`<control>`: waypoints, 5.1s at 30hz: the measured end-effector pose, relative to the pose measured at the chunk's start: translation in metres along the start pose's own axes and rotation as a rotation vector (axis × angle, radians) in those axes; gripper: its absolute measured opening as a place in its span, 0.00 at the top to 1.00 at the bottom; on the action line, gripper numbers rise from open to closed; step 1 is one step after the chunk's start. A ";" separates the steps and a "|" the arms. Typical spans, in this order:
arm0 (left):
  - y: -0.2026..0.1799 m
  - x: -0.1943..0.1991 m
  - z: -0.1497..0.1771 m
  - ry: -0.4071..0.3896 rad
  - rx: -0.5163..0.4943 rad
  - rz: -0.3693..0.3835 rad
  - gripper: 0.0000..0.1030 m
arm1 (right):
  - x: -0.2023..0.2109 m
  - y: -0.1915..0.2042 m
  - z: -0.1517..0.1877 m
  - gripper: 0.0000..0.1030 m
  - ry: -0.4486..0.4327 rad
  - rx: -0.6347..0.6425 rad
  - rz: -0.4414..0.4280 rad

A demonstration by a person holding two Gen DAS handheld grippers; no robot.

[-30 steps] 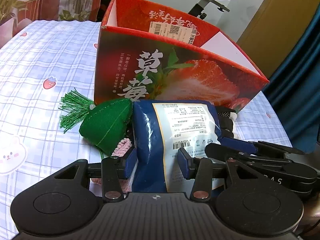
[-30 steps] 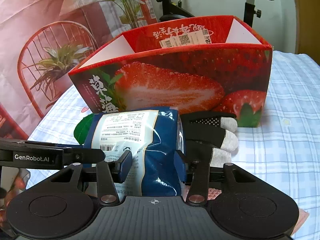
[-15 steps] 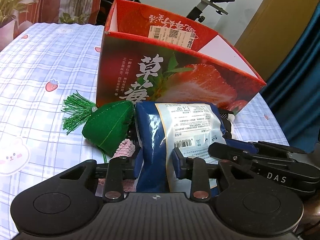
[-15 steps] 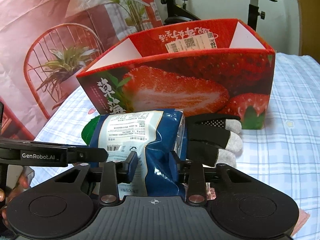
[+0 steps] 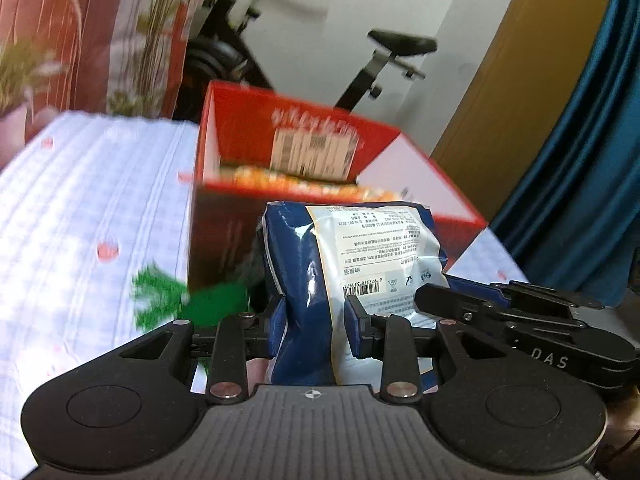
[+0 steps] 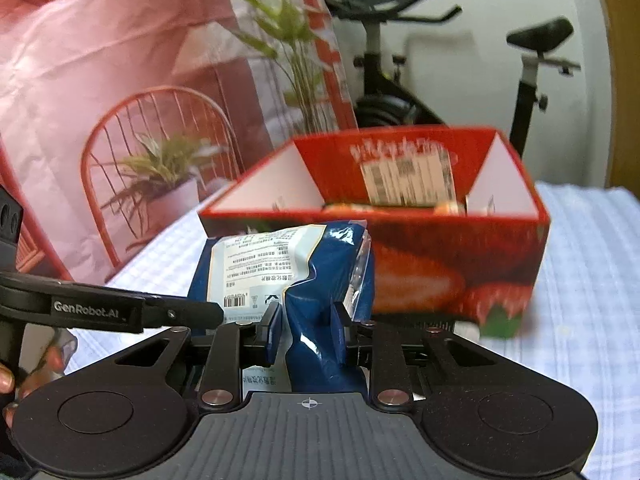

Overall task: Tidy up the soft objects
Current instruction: 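Lift the blue bag and lower it into the red box, then lower both grippers onto the pink knitted cloth and grasp it, then lift the pink cloth over the red box and lower it inside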

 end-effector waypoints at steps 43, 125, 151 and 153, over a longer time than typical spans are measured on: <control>0.016 -0.118 -0.110 0.049 -0.112 -0.052 0.68 | -0.128 -0.047 -0.093 0.77 -0.011 0.082 0.122; 0.038 -0.046 0.064 0.189 0.045 -0.067 0.55 | -0.030 -0.047 0.060 0.78 0.207 0.009 0.151; 0.035 -0.041 0.066 0.173 -0.002 -0.102 0.77 | -0.006 -0.049 0.074 0.73 0.164 -0.106 0.157; 0.033 -0.037 0.065 0.162 -0.005 -0.100 0.88 | -0.002 -0.045 0.072 0.80 0.149 -0.104 0.143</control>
Point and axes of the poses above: each gripper's, at about its wrist camera, not at the fingertips, and x roughly against the way its jaws point, y to its left, z to its underside, the point moved 5 cm from there along -x, roughly the way its jaws point, and after that the axes turned 2 degrees about -y, right-handed, at the moved point
